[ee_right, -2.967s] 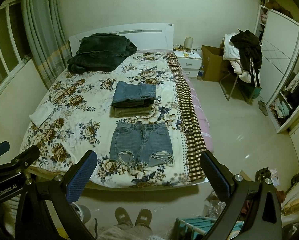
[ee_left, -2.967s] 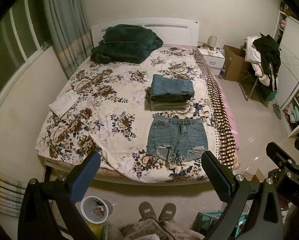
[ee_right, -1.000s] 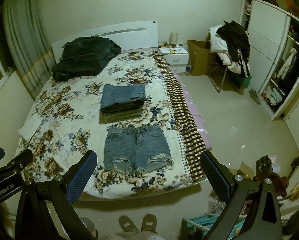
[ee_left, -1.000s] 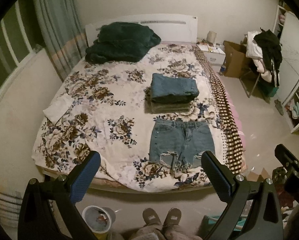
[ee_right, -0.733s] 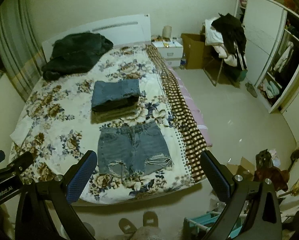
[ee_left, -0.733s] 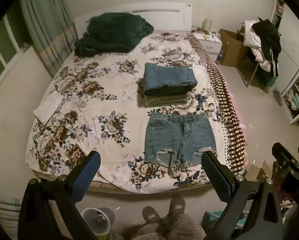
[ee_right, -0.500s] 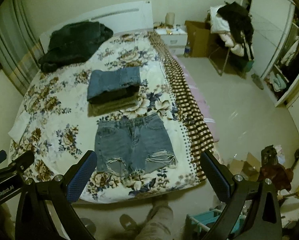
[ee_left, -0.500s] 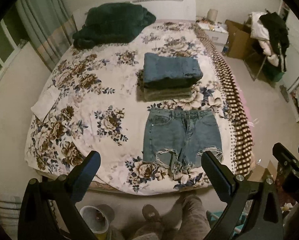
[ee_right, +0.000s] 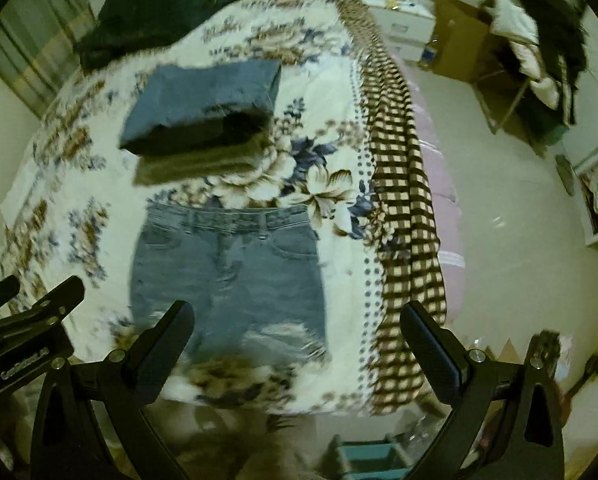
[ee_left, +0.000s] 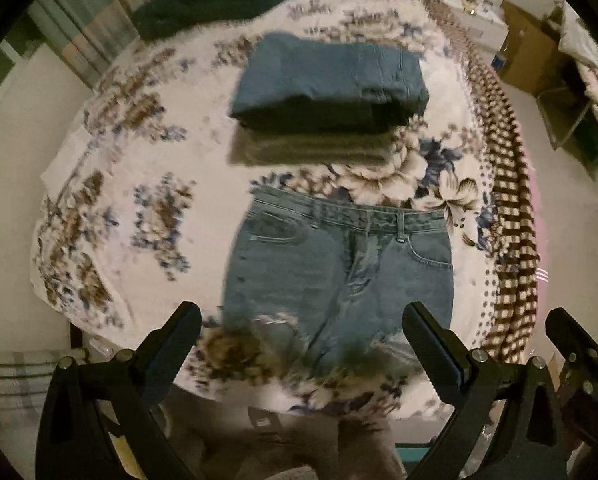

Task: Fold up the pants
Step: 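Move both grippers down toward the leg openings of the denim shorts, then grasp the shorts' leg hem with the left gripper while the right gripper grasps the other hem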

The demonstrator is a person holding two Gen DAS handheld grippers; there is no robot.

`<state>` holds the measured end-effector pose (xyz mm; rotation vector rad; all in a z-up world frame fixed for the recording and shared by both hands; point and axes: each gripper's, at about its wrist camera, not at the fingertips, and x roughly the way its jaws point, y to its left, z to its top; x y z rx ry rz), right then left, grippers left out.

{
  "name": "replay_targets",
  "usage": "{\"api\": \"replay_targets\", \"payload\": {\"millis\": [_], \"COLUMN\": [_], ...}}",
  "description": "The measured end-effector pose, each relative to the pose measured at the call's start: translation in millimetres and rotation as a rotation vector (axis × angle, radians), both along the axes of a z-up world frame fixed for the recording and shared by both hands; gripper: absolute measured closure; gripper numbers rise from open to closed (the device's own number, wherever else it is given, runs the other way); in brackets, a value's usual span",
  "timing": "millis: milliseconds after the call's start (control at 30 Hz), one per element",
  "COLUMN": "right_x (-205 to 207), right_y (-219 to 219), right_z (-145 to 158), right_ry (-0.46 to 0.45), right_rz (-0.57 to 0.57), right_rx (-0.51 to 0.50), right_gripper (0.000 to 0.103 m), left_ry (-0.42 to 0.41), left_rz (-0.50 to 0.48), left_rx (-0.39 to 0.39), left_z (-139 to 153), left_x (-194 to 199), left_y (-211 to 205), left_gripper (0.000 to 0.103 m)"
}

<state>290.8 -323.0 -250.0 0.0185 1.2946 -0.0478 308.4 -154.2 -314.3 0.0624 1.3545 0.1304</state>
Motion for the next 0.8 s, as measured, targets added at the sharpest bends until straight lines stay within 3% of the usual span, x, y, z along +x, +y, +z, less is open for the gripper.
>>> {"api": "replay_targets", "payload": {"millis": [200,400,567,800], "right_x": [56.7,74.4,94.4,124.4], "right_y": [-53.4,-79.3,-93.3,-83.8], "right_z": [-97.8,-167.9,-228.9,-291.1], "right_ry": [0.082,0.150,0.236,0.335], "right_rz": [0.027,0.010,0.016,0.111], "right_rx": [0.014,0.075,0.227,0.318], "right_gripper": [0.000,0.000,0.000,0.000], "left_ry": [0.070,0.137,0.202,0.289], "left_rz": [0.005,-0.008,-0.024,-0.009], "left_rx": [-0.012,-0.021,-0.043,-0.139], "left_z": [-70.6,-148.3,-206.3,-249.0], "left_x": [27.0,38.0,22.6,-8.0], "left_y": [-37.2,-70.4,-100.2,-131.7], "left_gripper": [0.000,0.000,0.000,0.000]}}
